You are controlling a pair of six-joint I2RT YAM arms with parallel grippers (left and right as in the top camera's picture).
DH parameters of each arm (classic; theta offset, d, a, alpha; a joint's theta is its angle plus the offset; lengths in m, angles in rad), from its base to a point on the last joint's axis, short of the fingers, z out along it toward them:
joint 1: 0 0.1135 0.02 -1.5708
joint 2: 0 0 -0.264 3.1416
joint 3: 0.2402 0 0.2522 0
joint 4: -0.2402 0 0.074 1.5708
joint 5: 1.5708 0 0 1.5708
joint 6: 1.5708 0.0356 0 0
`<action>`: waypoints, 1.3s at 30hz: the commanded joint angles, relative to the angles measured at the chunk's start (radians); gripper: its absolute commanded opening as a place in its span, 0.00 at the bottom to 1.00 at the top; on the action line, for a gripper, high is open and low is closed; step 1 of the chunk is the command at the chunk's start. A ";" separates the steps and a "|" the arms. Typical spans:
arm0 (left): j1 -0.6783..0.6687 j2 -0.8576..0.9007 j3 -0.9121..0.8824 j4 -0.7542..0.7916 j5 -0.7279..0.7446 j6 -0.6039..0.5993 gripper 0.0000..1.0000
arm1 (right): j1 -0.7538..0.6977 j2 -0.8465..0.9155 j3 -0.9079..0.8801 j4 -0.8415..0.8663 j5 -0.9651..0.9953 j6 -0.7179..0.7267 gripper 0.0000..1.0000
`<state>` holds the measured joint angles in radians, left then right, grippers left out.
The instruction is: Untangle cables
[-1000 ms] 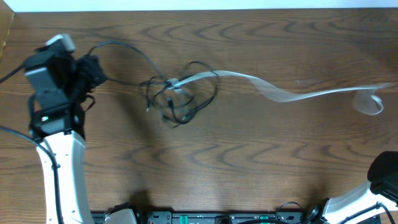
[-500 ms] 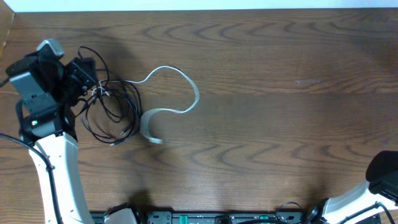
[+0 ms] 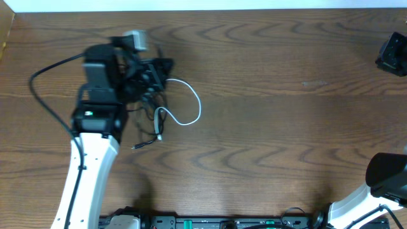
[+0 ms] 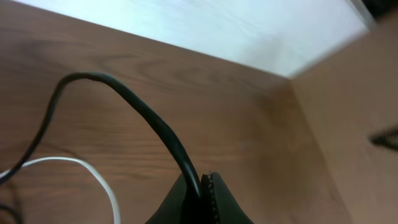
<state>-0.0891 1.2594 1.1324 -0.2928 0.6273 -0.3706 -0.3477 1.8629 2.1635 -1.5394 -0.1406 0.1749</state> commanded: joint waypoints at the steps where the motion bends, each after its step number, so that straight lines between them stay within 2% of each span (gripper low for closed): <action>1: -0.137 -0.013 0.003 0.058 0.011 -0.026 0.08 | -0.005 -0.024 -0.008 -0.016 0.061 0.002 0.01; 7: -0.310 -0.001 0.003 0.164 -0.041 -0.076 0.08 | -0.007 -0.024 -0.008 -0.020 0.071 0.011 0.01; 15: -0.356 0.003 0.003 0.168 -0.117 -0.072 0.08 | -0.003 -0.024 -0.024 -0.019 0.050 0.004 0.01; 19: -0.341 0.003 0.003 0.152 -0.166 -0.056 0.08 | 0.036 -0.024 -0.116 0.033 -0.126 -0.154 0.02; 24: -0.341 0.003 0.003 0.105 -0.241 -0.029 0.08 | 0.120 -0.024 -0.320 0.166 -0.171 -0.175 0.30; 28: -0.341 0.003 0.003 0.039 -0.336 -0.018 0.08 | 0.215 -0.024 -0.497 0.332 -0.196 -0.127 0.37; 31: -0.341 0.003 0.003 0.002 -0.375 0.007 0.08 | 0.293 -0.024 -0.579 0.439 -0.208 -0.074 0.44; 34: -0.341 0.003 0.003 -0.038 -0.447 0.007 0.08 | 0.378 -0.024 -0.623 0.521 -0.224 -0.082 0.51; 39: -0.341 0.003 0.003 -0.074 -0.457 0.011 0.08 | 0.507 -0.024 -0.637 0.601 -0.193 -0.160 0.77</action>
<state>-0.4335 1.2606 1.1324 -0.3557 0.2131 -0.3840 0.1005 1.8526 1.5330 -0.9627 -0.3325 0.0696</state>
